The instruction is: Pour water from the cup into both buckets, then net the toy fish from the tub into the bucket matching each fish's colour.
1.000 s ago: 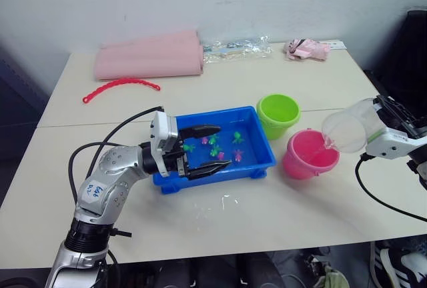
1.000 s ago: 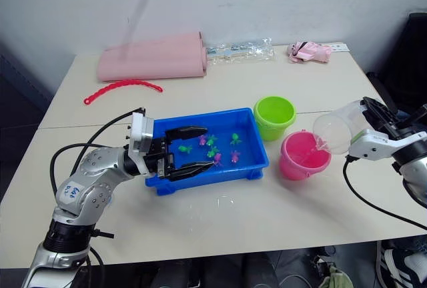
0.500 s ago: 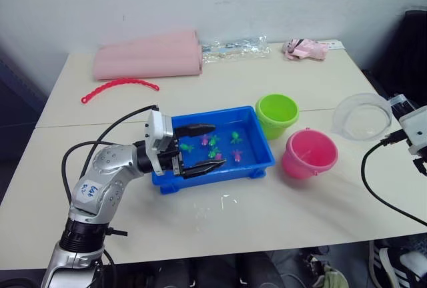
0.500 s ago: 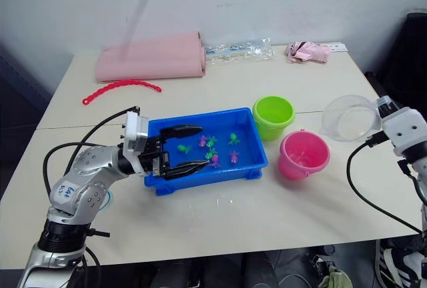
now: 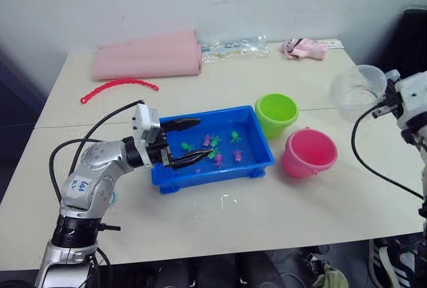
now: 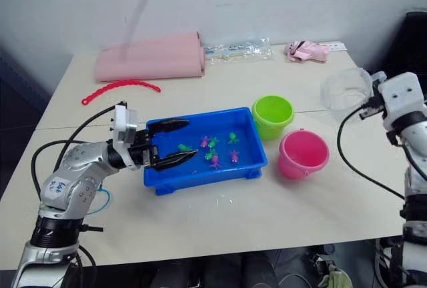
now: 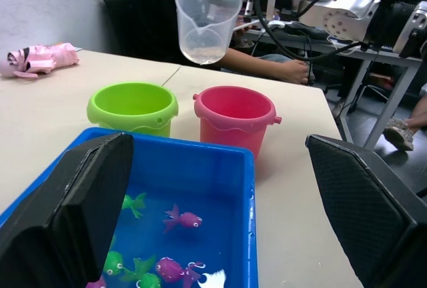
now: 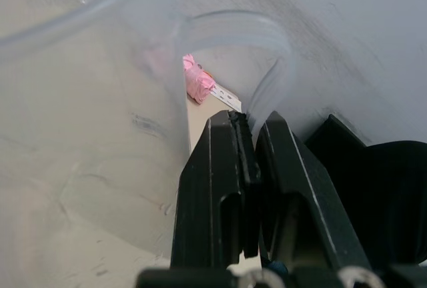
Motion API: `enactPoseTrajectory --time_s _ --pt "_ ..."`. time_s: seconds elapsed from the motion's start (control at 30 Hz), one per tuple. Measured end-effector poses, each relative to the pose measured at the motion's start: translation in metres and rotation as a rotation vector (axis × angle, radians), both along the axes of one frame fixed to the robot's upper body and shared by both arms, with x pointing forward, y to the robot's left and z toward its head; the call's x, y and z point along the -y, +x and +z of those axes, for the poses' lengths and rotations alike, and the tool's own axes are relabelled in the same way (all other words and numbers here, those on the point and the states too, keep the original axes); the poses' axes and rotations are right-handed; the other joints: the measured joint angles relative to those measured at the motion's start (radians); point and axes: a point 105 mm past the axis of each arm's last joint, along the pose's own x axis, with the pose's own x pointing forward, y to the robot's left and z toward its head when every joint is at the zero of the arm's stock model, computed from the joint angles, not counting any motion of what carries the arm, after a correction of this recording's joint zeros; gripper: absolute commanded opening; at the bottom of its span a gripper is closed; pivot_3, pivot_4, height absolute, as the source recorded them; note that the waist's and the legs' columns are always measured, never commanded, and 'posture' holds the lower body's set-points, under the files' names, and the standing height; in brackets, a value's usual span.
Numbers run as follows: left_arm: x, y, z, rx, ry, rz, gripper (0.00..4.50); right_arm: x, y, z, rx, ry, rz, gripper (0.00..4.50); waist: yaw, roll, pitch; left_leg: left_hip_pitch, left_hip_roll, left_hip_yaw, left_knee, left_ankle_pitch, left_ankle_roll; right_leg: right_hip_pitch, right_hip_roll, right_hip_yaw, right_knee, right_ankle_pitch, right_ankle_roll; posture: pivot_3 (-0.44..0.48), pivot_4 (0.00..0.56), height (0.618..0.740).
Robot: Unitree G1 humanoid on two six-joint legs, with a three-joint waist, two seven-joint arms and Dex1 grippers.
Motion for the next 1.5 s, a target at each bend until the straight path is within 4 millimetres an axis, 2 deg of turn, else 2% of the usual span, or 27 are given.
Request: enactPoseTrajectory --time_s 0.07,0.1,0.17,0.3,0.47,0.6,0.83,1.07,1.23,1.33,1.5 --pt "-0.002 0.001 0.002 0.008 0.008 0.006 4.5 -0.005 0.004 0.006 0.005 -0.02 0.011 0.02 0.0 0.0 0.0 0.0 0.0 0.001 -0.001 0.0 0.0 -0.001 0.0 0.0 0.0 0.0 0.0 0.0 0.15 0.74" --pt "-0.006 0.002 0.004 0.015 0.021 0.011 4.5 -0.012 0.014 0.015 0.0 -0.045 0.021 0.02 0.0 0.0 0.0 0.0 0.0 0.001 -0.002 0.0 0.0 -0.001 0.0 0.0 0.0 0.0 0.0 0.0 0.15 0.74" --pt "-0.011 0.004 0.004 0.012 0.029 0.018 4.5 -0.015 0.022 0.02 -0.002 -0.05 0.018 0.02 0.0 0.0 0.0 0.0 0.0 0.001 -0.002 0.0 0.0 -0.001 0.0 -0.001 -0.001 0.0 0.0 0.0 0.15 0.74" --pt "-0.023 0.011 0.008 0.023 0.045 0.053 4.5 -0.022 0.035 0.017 -0.043 -0.096 0.011 0.02 0.002 0.0 0.0 -0.002 0.0 0.0 -0.001 0.0 0.0 -0.002 -0.001 -0.001 -0.001 0.0 0.0 0.0 0.15 0.74" --pt "-0.027 0.018 0.023 0.069 0.051 0.077 4.5 -0.037 0.047 0.015 -0.051 -0.223 0.022 0.02 -0.001 0.0 0.0 -0.003 0.0 0.001 -0.002 0.0 0.0 -0.004 -0.001 -0.003 0.0 0.0 0.0 0.0 0.15 0.74" --pt "-0.029 0.02 0.024 0.068 0.049 0.089 4.5 -0.05 0.049 0.016 -0.027 -0.318 0.059 0.02 -0.001 0.0 0.0 -0.004 0.0 0.003 -0.002 0.0 0.0 -0.007 -0.001 -0.002 0.001 0.0 0.0 0.0 0.15 0.74" --pt "-0.028 0.022 0.024 0.062 0.038 0.101 4.5 -0.061 0.052 0.011 -0.002 -0.405 0.074 0.02 -0.001 0.0 0.0 -0.006 0.0 0.008 -0.001 0.0 0.0 -0.013 -0.001 0.002 0.008 0.0 0.0 0.0 0.15 0.74" --pt "-0.019 0.023 0.019 0.038 0.013 0.094 4.5 -0.078 0.052 0.006 0.082 -0.577 0.078 0.02 -0.003 0.0 0.0 -0.006 0.0 0.01 0.0 0.0 0.0 -0.016 -0.001 0.005 0.009 0.0 0.0 0.0 0.15 0.74" --pt "-0.018 0.024 0.018 0.031 0.001 0.098 4.5 -0.084 0.052 0.004 0.107 -0.616 0.096 0.02 -0.003 0.0 0.0 -0.006 0.0 0.011 0.0 0.0 0.0 -0.016 -0.001 0.005 0.011 0.0 0.0 0.0 0.15 0.74" --pt "-0.019 0.023 0.014 0.029 0.01 0.107 4.5 -0.091 0.052 0.0 0.143 -0.7 0.104 0.02 -0.005 0.0 0.0 -0.006 0.0 0.012 0.0 0.0 0.0 -0.017 -0.001 0.006 0.013 0.0 0.0 0.0 0.15 0.74" --pt "-0.018 0.02 0.008 0.023 0.007 0.107 4.5 -0.1 0.055 0.012 0.216 -0.816 0.085 0.02 -0.007 0.0 0.0 -0.006 0.0 0.013 0.0 0.0 0.0 -0.018 -0.001 0.008 0.013 0.0 0.0 0.0 0.15 0.74"
